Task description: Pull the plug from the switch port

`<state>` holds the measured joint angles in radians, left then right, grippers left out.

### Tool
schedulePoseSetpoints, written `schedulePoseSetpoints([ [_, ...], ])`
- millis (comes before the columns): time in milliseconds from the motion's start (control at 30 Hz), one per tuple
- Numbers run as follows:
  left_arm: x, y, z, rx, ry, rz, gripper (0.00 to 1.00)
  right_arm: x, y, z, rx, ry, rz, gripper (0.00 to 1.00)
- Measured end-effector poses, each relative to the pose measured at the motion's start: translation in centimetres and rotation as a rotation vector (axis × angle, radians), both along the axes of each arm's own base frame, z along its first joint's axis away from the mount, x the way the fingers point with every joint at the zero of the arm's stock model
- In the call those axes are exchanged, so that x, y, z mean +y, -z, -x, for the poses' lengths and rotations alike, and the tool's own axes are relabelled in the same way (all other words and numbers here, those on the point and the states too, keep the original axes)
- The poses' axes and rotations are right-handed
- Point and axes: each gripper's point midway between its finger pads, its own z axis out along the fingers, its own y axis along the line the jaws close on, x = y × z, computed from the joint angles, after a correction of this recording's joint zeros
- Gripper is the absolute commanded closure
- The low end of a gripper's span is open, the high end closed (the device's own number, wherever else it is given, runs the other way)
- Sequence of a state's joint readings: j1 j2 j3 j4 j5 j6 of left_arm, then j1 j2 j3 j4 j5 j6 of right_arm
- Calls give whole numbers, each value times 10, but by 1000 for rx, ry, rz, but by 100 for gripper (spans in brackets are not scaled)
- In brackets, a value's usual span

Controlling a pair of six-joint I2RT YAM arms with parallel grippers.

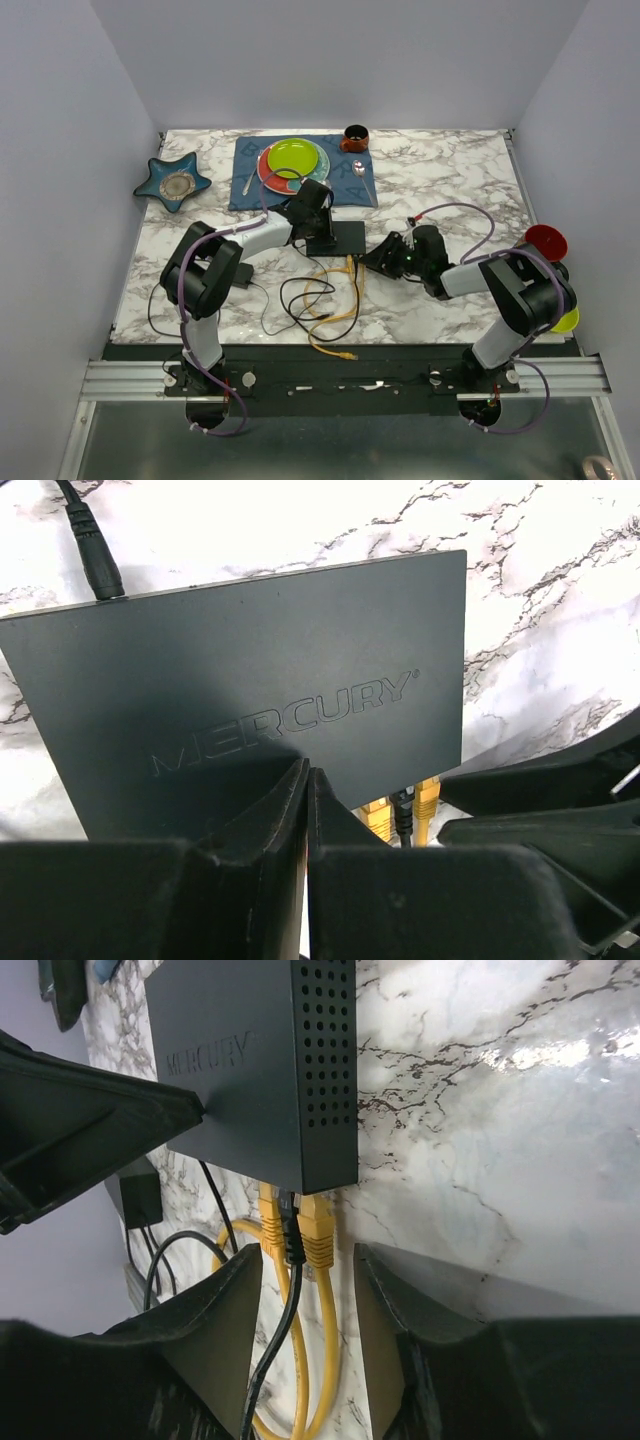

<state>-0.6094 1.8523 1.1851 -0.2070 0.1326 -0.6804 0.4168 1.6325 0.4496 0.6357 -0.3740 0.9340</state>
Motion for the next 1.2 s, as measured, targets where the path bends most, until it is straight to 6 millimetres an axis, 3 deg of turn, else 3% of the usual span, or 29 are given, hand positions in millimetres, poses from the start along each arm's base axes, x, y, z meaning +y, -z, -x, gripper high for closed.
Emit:
schedulePoseSetpoints([
  [533, 0, 1, -1, 0, -2, 1, 88, -4, 4, -13, 1, 39, -150, 55],
  [1033, 0, 1, -1, -2, -2, 2, 89, 0, 5, -19, 12, 27, -181, 59],
  [1200, 0, 1, -1, -2, -2, 2, 89, 1, 7, -20, 27, 31, -195, 65],
])
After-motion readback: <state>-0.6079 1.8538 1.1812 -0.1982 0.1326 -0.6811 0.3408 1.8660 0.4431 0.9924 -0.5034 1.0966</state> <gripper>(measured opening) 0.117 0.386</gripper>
